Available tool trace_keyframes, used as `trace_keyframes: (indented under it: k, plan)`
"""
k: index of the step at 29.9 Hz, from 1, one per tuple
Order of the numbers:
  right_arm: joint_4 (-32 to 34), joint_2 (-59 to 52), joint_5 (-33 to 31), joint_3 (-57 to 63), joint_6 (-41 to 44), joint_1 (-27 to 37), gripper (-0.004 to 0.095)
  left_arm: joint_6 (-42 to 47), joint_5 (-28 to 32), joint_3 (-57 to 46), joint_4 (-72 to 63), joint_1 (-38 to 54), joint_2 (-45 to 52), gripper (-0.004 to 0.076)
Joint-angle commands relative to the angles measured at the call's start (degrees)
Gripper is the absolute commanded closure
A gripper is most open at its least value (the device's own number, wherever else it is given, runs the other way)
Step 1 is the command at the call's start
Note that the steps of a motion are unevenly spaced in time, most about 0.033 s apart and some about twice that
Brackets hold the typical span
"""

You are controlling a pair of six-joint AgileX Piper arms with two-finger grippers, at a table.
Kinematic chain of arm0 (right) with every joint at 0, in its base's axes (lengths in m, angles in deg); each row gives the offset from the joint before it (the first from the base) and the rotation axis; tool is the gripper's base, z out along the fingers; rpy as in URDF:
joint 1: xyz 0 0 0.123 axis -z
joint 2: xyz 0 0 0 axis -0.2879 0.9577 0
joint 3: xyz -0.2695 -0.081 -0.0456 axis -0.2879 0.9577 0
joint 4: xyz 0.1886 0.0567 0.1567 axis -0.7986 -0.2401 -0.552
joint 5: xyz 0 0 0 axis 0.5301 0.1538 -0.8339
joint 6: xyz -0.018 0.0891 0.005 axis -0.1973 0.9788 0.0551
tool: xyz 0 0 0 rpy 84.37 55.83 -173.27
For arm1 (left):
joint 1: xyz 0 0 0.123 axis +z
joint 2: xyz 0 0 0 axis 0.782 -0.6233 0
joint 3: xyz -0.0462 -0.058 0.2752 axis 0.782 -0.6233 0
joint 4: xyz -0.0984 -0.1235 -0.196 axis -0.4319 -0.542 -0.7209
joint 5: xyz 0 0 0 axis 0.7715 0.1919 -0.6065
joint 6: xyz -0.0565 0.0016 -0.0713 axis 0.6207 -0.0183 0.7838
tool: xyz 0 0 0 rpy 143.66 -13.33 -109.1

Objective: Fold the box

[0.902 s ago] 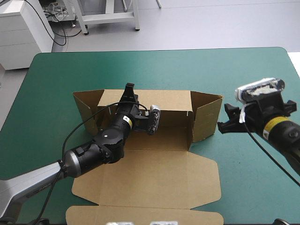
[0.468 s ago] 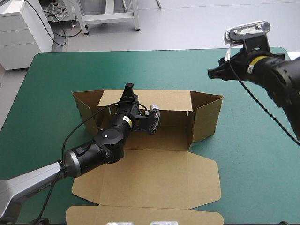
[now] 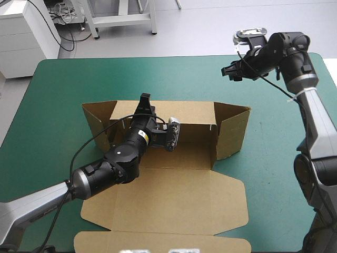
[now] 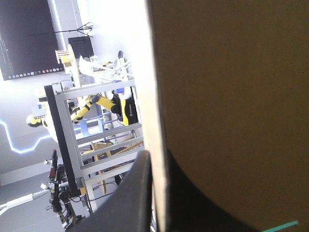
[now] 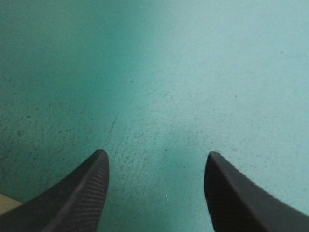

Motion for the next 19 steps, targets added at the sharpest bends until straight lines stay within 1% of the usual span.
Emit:
trace_keyframes:
  k: [1, 7, 12, 17, 19]
  plan:
    - [-2.1, 0.1, 1.9, -3.0, -2.5, 0.4, 0.0365, 0.5, 1.8, 0.7, -0.7, -0.6, 1.3, 0.0731]
    - [-1.8, 1.8, 1.9, -3.1, -3.9, 0.4, 0.0371, 0.5, 2.1, 0.7, -0.7, -0.6, 1.3, 0.0731]
    - [-4.2, 1.7, 1.8, -2.2, -3.9, 0.4, 0.0371, 0.5, 2.2, 0.7, -0.7, -0.6, 1.3, 0.0731]
    - [-7.5, -0.7, 1.8, 5.3, -6.6, 0.4, 0.0371, 0.5, 2.2, 0.7, -0.7, -0.6, 1.3, 0.0731]
    - [-7.5, -2.0, 1.8, 8.1, -6.9, 0.4, 0.0371, 0.5, 2.2, 0.7, -0.7, -0.6, 1.3, 0.0731]
